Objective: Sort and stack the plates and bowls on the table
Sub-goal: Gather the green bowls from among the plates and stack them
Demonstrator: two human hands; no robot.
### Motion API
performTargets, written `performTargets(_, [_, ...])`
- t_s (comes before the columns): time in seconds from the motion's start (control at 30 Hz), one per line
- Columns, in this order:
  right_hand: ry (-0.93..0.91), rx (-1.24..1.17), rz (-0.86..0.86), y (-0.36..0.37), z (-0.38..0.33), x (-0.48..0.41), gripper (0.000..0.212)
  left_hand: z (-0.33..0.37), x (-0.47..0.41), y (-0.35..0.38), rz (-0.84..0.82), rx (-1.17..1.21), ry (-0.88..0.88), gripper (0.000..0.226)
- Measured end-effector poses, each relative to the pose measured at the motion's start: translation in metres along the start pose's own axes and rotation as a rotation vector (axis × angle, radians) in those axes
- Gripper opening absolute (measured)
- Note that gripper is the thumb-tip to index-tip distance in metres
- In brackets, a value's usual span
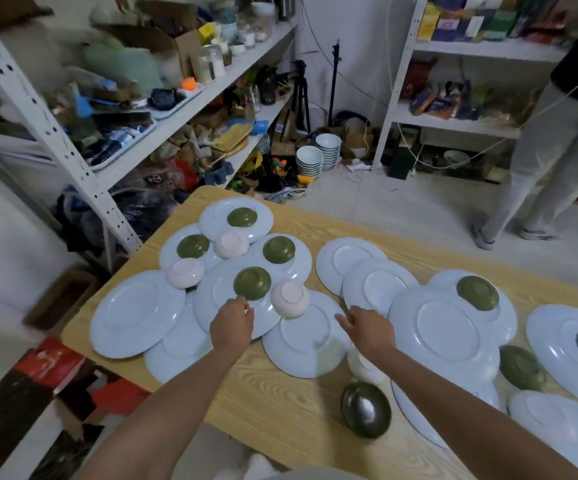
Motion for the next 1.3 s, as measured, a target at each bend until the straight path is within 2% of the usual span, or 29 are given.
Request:
performTargets(0.13, [-0.006,-0.029,0.073,-0.001,-0.063,-0.039,0.031,-0.023,-0.037,-0.014,-0.04,-0.059,0.09,0.034])
performTargets(0.27, [-0.055,-0.026,0.07,0.005,-0.112,-0.078,0.023,-0.029,-0.071,-0.012,-0.181,-0.234,0.306,0.056])
performTargets(0.43, [-0.058,0.133,-0.019,0.013,-0.139,-0.124,0.037,-0.032,-0.104,-0.001,-0.354,-0.3,0.589,0.073])
performTargets(0.57, [-0.07,0.286,-0.077,0.02,-0.146,-0.155,0.046,-0.042,-0.121,0.002,-0.399,-0.276,0.706,0.076])
performTargets(0.67, [-0.072,0.331,-0.129,0.026,-0.149,-0.171,0.055,-0.051,-0.132,0.002,-0.402,-0.255,0.716,0.076])
performTargets(0.83, [-0.099,0.369,-0.197,0.034,-0.152,-0.189,0.071,-0.058,-0.148,-0.002,-0.349,-0.288,0.668,0.081])
performTargets(0.97, [-0.109,0.42,-0.177,0.042,-0.153,-0.204,0.075,-0.056,-0.152,-0.009,-0.334,-0.327,0.625,0.078])
performTargets(1.13, [-0.086,0.43,-0.172,0.05,-0.152,-0.214,0.074,-0.055,-0.149,-0.014,-0.018,-0.282,0.792,0.059])
performTargets(1.3, [-0.107,0.467,-0.118,0.044,-0.157,-0.215,0.068,-0.045,-0.153,-0.021,0.05,-0.249,0.721,0.053])
Point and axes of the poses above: each hand's wrist, its own x-axis away from the middle knuckle, its own y-axis out of the palm, z = x × y, the point moved 1 cm from there along -x, towards the middle knuckle, and after that the axes turned 4 degrees about x, right-handed, at the moved point
